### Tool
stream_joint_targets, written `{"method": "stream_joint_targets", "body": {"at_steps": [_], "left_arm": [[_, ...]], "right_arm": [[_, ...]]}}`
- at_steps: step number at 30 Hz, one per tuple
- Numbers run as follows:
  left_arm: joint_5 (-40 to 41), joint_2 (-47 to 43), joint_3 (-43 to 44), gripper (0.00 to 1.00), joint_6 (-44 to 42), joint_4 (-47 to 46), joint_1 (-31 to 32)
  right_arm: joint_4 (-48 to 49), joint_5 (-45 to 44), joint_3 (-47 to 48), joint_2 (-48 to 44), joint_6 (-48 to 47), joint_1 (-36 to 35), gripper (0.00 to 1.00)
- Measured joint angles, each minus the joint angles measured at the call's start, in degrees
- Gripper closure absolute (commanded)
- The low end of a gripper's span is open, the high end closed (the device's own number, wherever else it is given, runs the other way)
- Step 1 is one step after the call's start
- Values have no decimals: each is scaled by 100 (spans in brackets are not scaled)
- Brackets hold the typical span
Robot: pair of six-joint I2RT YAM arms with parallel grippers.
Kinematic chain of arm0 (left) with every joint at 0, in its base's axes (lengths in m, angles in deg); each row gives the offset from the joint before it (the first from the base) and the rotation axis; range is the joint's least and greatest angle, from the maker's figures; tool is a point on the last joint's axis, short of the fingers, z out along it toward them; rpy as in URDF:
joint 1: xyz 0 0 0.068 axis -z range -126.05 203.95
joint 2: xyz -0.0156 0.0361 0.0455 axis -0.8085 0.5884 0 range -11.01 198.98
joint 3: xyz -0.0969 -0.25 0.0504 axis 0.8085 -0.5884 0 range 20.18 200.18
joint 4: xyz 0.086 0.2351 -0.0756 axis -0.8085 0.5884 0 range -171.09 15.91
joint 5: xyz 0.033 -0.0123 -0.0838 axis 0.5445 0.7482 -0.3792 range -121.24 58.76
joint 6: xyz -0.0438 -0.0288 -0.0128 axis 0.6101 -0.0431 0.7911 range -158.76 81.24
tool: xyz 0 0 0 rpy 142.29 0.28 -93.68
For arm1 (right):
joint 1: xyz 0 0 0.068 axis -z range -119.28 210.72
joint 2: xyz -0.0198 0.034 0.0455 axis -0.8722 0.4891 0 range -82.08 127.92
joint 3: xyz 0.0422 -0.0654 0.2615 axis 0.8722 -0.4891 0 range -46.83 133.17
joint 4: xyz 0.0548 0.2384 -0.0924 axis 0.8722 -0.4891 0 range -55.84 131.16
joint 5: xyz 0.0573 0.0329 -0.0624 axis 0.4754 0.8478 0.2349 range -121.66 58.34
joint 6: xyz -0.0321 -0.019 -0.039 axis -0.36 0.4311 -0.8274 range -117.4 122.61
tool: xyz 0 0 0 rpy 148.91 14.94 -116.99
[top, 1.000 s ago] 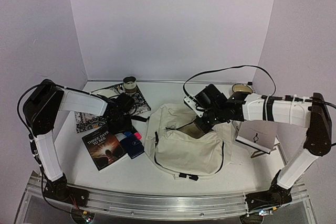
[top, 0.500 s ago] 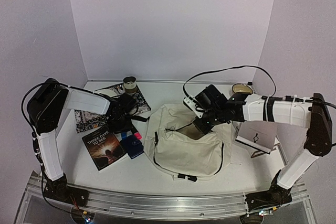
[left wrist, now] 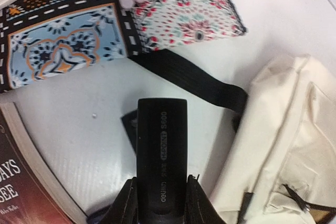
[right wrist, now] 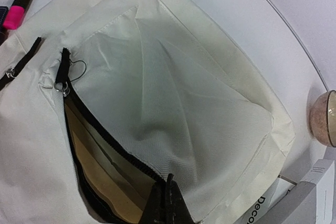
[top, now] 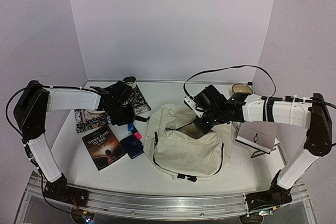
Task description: Pack the student bag
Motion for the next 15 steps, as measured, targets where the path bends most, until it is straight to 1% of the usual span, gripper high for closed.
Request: {"method": "stream_joint_targets", "body": {"at_steps": [3, 10, 15], "left_arm": [[-413, -125, 2, 100, -20, -185, 227], [-1411, -93, 49, 100, -24, -684, 1051], [-1988, 168, 312, 100, -120, -960, 1272]], "right_arm": [[-4, -47, 20, 15, 76, -8, 100], [9, -55, 105, 123, 363, -8, 100], [35, -36, 149, 142, 489, -8, 100]]}}
